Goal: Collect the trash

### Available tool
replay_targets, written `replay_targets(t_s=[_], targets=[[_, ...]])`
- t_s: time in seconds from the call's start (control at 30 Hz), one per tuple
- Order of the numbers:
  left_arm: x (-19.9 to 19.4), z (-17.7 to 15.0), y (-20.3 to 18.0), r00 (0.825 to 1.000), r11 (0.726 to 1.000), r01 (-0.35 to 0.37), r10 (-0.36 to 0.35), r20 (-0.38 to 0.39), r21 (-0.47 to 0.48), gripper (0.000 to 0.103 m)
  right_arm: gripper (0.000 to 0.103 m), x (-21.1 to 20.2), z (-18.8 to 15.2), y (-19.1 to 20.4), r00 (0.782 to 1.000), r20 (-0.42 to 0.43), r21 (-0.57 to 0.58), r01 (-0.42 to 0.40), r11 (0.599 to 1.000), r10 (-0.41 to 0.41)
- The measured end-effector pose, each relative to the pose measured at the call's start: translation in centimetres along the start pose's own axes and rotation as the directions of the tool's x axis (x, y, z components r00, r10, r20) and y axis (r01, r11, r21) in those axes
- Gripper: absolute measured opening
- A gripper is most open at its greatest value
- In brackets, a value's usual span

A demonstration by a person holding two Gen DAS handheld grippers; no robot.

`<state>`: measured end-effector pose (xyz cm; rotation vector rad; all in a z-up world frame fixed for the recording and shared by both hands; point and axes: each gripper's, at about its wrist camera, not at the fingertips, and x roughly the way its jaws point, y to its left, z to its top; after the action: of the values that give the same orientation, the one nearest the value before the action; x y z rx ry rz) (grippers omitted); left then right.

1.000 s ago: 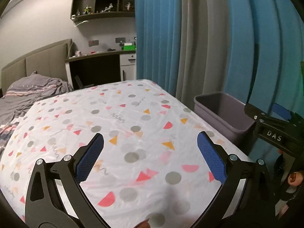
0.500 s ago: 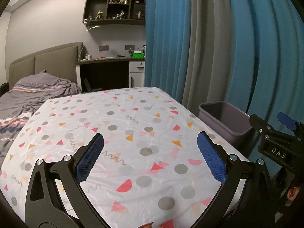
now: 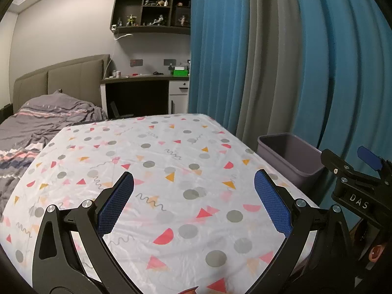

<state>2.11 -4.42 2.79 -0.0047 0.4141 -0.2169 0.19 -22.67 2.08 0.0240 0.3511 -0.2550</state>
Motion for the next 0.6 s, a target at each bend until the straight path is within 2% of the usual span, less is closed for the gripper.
replay_targets(t_s=[0.6], targets=[[0.20, 0.06, -0.20, 1.000, 1.000, 0.010, -0.010, -0.010, -0.002, 0.097, 0.097, -0.12, 0.04, 0.03, 1.000, 0.000, 0.001, 0.000, 1.000, 0.000]])
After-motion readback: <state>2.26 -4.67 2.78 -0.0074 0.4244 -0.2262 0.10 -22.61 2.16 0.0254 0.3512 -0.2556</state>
